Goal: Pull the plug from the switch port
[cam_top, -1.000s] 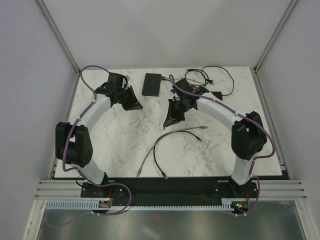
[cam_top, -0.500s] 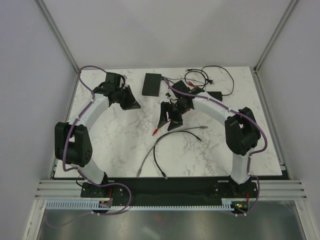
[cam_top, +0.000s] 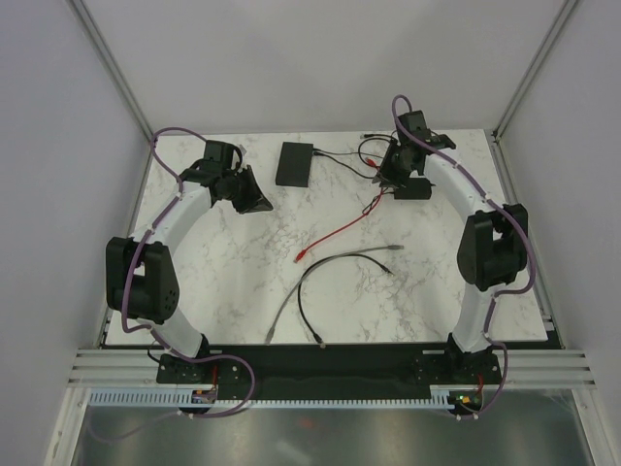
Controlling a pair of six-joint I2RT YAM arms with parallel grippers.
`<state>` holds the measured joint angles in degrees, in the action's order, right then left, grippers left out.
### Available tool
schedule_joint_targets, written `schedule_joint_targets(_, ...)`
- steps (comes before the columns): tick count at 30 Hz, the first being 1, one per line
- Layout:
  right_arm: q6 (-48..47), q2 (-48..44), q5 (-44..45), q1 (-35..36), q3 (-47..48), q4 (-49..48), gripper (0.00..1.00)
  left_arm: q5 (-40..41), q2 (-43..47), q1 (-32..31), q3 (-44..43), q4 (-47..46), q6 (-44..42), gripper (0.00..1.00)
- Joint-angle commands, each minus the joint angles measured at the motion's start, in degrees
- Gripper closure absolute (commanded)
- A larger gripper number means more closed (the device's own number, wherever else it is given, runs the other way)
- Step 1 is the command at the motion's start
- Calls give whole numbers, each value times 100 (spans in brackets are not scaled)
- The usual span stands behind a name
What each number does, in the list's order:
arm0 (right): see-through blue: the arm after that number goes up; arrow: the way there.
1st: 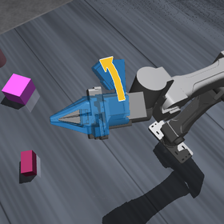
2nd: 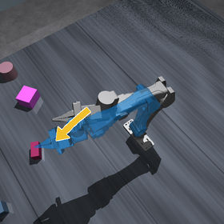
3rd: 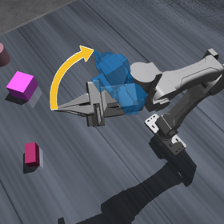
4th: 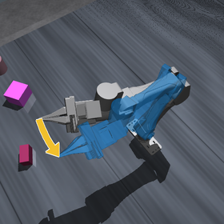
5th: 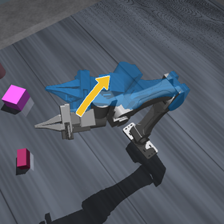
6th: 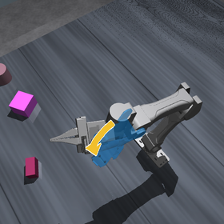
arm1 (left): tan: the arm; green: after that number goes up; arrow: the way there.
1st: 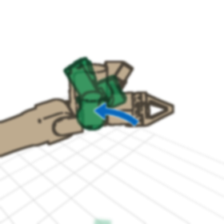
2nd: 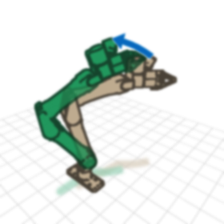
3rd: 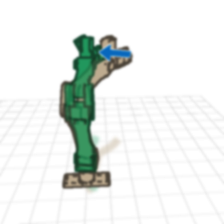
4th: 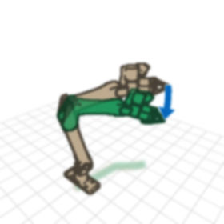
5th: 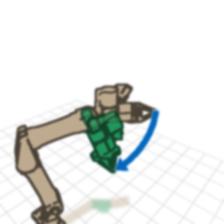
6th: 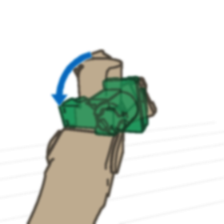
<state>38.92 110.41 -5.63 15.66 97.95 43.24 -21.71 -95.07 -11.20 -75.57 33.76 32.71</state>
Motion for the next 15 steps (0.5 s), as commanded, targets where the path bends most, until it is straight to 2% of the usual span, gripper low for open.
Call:
schedule_joint_targets(1,222,358,519,-220,277,-263,69,-131,23,39,-10,-45,-230,98)
schedule_joint_targets(4,20,805,345,-370,558,-386,62,-131,-3,48,-28,-45,-230,98)
schedule_joint_targets(15,-1158,1860,782,-362,1393,-853,61,-131,-29,39,-10,-45,-230,98)
